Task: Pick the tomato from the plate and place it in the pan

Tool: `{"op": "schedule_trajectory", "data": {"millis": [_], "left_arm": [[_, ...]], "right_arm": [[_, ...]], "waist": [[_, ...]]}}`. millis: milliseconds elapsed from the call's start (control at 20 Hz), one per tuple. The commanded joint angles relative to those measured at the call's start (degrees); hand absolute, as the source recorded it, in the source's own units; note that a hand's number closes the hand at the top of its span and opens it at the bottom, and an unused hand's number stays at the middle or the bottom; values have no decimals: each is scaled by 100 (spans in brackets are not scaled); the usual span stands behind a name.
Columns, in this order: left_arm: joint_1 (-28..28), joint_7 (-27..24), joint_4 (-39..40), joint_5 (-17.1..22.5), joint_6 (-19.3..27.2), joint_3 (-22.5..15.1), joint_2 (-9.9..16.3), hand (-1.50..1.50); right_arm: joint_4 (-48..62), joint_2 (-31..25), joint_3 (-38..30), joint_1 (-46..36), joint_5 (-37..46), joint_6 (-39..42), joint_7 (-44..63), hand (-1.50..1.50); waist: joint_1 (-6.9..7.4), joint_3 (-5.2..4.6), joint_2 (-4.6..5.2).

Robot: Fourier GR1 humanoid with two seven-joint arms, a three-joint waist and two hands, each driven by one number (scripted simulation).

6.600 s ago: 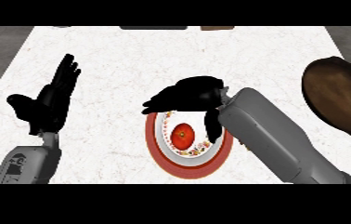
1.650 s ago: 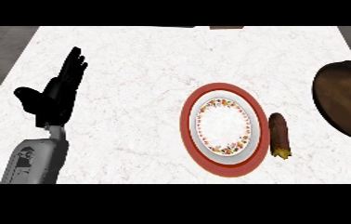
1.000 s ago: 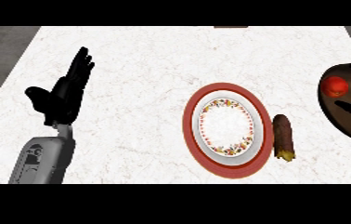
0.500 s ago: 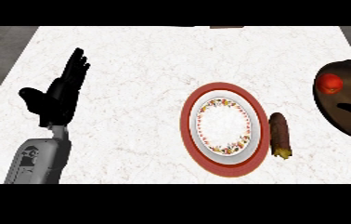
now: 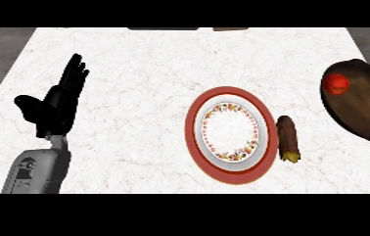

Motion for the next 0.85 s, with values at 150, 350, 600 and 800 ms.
{"op": "schedule_trajectory", "data": {"millis": [150, 350, 600, 800], "left_arm": [[66, 217, -152, 45, 24, 120, 100, 0], [188, 84, -132, 32, 50, 122, 38, 0], [339, -32, -51, 34, -55, 114, 64, 0], [143, 68, -100, -93, 46, 65, 73, 0]], "right_arm": [[-139, -751, -96, 815, -354, 1963, -930, -150], [-314, -904, -106, 1300, -544, 2231, -1075, -150], [-469, -894, -39, 1701, -746, 2366, -981, -150], [-829, -824, 148, 1884, -805, 2074, -1015, -150]], "waist": [[-180, -13, -76], [-253, -17, -85], [-222, -15, -76], [-184, -16, -64]]}}
